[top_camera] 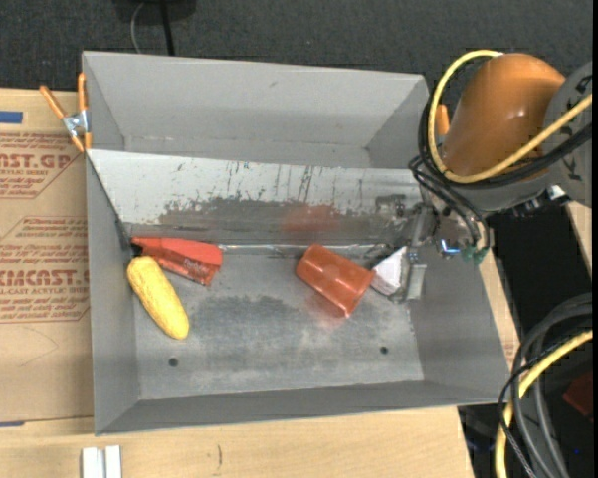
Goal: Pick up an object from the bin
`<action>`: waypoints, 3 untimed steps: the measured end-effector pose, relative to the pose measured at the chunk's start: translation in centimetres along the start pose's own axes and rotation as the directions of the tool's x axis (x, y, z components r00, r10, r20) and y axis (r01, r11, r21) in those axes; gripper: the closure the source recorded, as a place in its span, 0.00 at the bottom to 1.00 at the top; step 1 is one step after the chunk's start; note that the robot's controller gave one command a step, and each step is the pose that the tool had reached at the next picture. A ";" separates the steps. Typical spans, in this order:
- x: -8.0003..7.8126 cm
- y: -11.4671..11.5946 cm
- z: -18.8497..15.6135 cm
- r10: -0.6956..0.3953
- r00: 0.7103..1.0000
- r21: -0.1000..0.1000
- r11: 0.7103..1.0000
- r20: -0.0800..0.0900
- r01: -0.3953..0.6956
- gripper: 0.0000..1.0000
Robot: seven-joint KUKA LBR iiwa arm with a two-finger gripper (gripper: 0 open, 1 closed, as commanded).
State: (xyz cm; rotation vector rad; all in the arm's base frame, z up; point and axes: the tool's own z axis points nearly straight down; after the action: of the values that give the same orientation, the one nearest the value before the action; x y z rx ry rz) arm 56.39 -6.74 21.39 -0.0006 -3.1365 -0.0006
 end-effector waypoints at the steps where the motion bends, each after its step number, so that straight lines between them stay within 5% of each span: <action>1: -0.1 0.0 -0.5 -0.001 1.000 0.001 1.000 0.007 0.001 0.00; 2: 1.3 0.8 9.8 -0.122 0.993 0.001 0.993 0.005 0.122 1.00; 3: 1.3 0.8 9.8 -0.122 0.993 0.001 0.993 0.005 0.122 1.00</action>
Offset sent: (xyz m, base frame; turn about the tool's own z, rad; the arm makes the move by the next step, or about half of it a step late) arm -0.0157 0.0076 -0.0999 -0.1211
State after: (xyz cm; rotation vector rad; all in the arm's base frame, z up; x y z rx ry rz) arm 54.99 -5.90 11.60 0.1912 -3.1362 0.0004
